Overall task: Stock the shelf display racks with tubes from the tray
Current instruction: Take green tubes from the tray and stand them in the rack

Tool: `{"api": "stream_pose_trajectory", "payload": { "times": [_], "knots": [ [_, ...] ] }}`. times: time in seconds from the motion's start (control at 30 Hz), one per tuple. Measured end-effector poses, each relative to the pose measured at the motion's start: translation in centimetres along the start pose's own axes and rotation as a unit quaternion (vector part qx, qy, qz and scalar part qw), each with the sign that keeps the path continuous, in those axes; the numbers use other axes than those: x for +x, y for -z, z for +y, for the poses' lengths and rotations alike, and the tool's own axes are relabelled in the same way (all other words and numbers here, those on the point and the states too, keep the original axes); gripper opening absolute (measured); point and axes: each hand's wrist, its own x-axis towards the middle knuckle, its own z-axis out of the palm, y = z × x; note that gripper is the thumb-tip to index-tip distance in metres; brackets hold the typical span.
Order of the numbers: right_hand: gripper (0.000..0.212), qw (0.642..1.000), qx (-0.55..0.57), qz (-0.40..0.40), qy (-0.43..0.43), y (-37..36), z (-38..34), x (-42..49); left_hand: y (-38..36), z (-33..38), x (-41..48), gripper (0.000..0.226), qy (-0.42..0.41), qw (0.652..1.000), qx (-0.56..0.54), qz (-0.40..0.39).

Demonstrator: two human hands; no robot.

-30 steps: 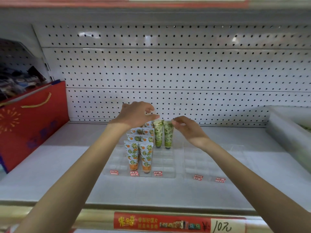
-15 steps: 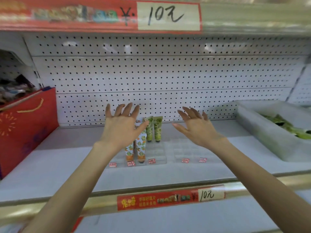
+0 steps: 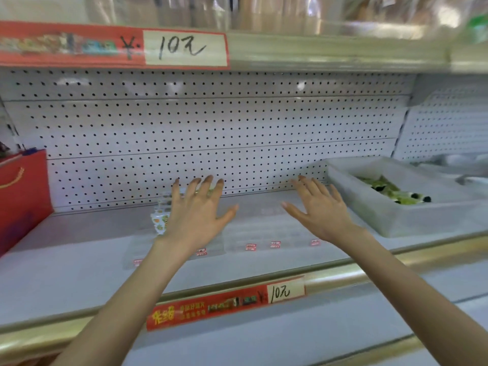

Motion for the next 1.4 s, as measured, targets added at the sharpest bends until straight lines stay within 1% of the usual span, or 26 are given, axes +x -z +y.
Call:
{"api": "stream_pose_trajectory", "payload": {
  "times": [0.2, 0.43, 0.63, 0.7, 0.8, 0.83, 0.93, 1.0, 1.17, 1.27, 1.33, 1.37, 1.4],
  "knots": [
    [0.066, 1.000, -0.001, 0.022, -0.012, 1.4, 5.8, -1.4, 0.1, 5.9, 1.7, 0.098, -0.005, 1.000, -0.018, 0.005],
    [0.068, 1.000, -0.012, 0.005, -0.013, 2.0, 13.5, -2.8, -0.4, 14.4, 2.3, 0.097, 0.002, 0.999, -0.051, 0.005],
    [0.067, 1.000, -0.029, 0.002, 0.000, 2.2, 18.4, -3.3, -1.0, 19.4, 2.5, 0.099, 0.027, 0.998, -0.053, -0.009],
    [0.071, 0.999, -0.040, -0.001, 0.000, 2.0, 19.8, -3.2, -1.0, 20.7, 2.4, 0.099, 0.027, 0.998, -0.054, -0.018],
    [0.090, 0.999, -0.040, 0.002, -0.002, 1.5, 21.3, -3.1, -1.4, 21.9, 2.7, 0.100, 0.026, 0.998, -0.050, -0.034],
    [0.091, 0.999, -0.037, 0.001, -0.002, 1.4, 21.9, -3.0, -1.5, 22.1, 3.1, 0.100, 0.028, 0.998, -0.052, -0.034],
    [0.072, 1.000, -0.010, -0.018, -0.014, 1.2, 23.2, -2.2, -1.6, 22.7, 4.5, 0.099, 0.028, 0.998, -0.054, -0.035],
    [0.067, 0.999, 0.002, -0.021, -0.025, 0.9, 23.9, -1.7, -2.0, 23.2, 5.8, 0.099, 0.020, 0.998, -0.053, -0.039],
    [0.063, 0.997, 0.041, -0.027, -0.054, 0.9, 25.5, 0.4, -2.8, 24.4, 9.7, 0.098, -0.012, 0.996, -0.078, -0.037],
    [0.063, 0.996, 0.044, -0.035, -0.069, 0.7, 26.7, 2.0, -3.6, 25.3, 12.3, 0.084, -0.029, 0.995, -0.085, -0.033],
    [0.064, 0.995, 0.044, -0.040, -0.079, 0.4, 27.7, 2.9, -4.0, 26.0, 13.5, 0.085, -0.038, 0.994, -0.091, -0.039],
    [0.065, 0.995, 0.046, -0.045, -0.083, 0.3, 28.1, 3.2, -4.3, 26.3, 14.0, 0.082, -0.042, 0.993, -0.096, -0.046],
    [0.065, 0.994, 0.048, -0.051, -0.086, 0.1, 28.6, 3.6, -4.5, 26.5, 14.5, 0.074, -0.047, 0.992, -0.103, -0.055]
  ]
}}
